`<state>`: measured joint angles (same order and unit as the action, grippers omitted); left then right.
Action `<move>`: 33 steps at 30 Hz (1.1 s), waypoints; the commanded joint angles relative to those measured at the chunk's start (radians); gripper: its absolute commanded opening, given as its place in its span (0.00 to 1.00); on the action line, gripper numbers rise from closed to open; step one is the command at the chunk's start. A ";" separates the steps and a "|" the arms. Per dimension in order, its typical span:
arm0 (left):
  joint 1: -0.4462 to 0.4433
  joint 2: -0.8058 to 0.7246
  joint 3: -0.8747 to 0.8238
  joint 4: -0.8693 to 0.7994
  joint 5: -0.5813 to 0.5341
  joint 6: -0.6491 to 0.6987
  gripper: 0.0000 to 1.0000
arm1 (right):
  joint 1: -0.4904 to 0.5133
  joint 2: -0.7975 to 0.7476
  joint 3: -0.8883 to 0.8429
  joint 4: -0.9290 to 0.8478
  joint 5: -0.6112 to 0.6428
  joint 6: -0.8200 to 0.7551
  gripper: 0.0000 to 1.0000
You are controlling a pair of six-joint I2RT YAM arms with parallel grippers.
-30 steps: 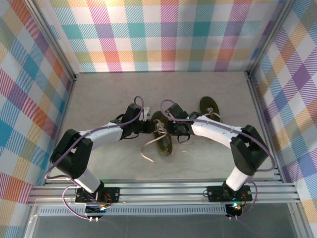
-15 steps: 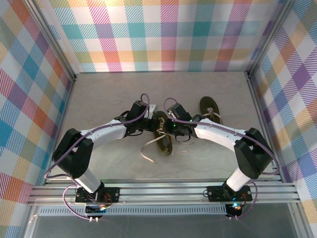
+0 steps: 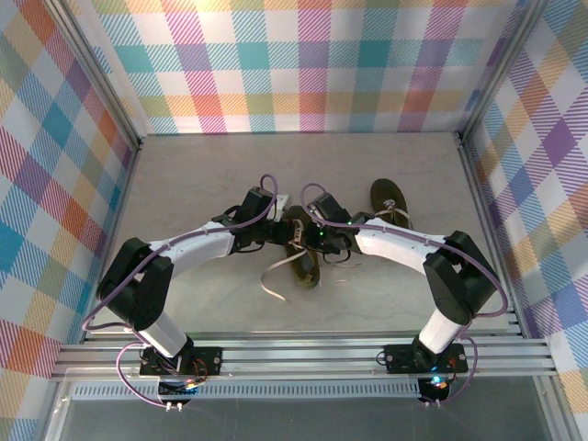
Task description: Tie the shoes
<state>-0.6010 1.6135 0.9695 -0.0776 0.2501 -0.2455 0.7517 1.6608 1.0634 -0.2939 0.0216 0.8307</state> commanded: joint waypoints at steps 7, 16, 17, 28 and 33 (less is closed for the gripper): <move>-0.005 -0.007 0.005 -0.005 0.003 0.007 0.00 | -0.012 0.012 -0.001 0.064 -0.039 0.018 0.25; -0.004 -0.013 -0.003 -0.014 -0.029 0.008 0.00 | -0.017 -0.021 -0.011 0.036 -0.016 0.012 0.10; -0.005 -0.014 -0.003 -0.021 -0.041 0.008 0.00 | -0.017 -0.033 -0.011 0.030 -0.014 0.001 0.09; -0.003 -0.011 0.003 -0.069 -0.133 0.015 0.00 | -0.017 -0.048 0.005 -0.098 0.016 -0.151 0.01; 0.003 -0.007 0.005 -0.077 -0.148 0.011 0.00 | -0.017 0.007 0.058 -0.226 0.102 -0.167 0.02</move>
<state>-0.6006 1.6135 0.9695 -0.1322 0.1287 -0.2420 0.7387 1.6337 1.0805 -0.3946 0.0494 0.7010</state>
